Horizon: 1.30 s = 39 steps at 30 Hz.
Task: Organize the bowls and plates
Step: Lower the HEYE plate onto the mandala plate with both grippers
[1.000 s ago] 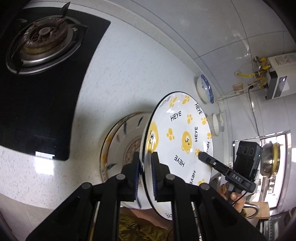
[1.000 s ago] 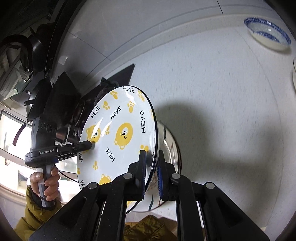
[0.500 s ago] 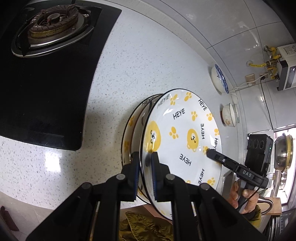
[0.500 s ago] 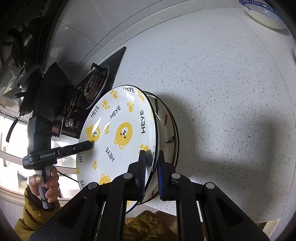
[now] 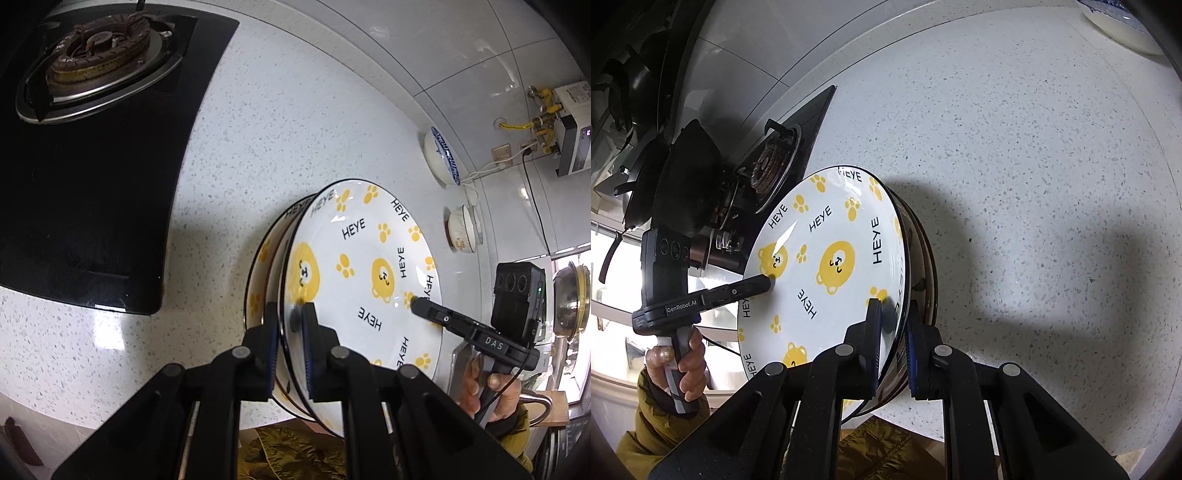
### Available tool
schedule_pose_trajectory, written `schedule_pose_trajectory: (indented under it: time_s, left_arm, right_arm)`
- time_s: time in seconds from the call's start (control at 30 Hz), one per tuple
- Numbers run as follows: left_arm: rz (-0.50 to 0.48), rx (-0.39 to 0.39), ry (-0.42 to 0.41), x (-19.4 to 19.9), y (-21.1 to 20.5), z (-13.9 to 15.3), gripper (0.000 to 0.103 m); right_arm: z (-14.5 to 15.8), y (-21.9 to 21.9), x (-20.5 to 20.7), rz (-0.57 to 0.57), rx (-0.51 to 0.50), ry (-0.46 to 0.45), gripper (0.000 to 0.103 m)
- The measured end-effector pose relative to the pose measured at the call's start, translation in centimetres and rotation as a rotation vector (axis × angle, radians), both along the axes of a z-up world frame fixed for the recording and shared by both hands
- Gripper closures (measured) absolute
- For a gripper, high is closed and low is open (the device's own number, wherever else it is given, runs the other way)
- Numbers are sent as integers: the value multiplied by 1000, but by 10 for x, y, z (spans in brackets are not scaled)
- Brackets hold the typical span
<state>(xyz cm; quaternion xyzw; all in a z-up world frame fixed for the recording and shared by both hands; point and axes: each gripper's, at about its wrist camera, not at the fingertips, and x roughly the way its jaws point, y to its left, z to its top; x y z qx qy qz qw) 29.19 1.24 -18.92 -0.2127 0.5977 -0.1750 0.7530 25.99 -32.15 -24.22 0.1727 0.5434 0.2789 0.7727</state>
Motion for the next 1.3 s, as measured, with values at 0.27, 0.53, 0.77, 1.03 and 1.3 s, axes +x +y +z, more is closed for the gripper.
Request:
schedule_pose_trajectory:
  time_s: [0.27,0.53,0.77,1.03,1.3]
  left_arm:
    - [-15,37,-60,-9,-3,3,92]
    - [-39,57,-94,-14,-1,6,91]
    - [-41,39,-84,-11,1,5,91]
    - [-56,42,-56,-9,1,6,91]
    - [-91,108,-68,-7,-9,9,90]
  right_arm:
    - [0,-1,-1,13,-7,-14,91]
    - [1,0,-6,33,-11,-19,91]
    - [1,3,-2,44,-28,-3,91]
    - [1,5,1,58,-34,34,89]
    - [0,0,4,51,-15,53,89]
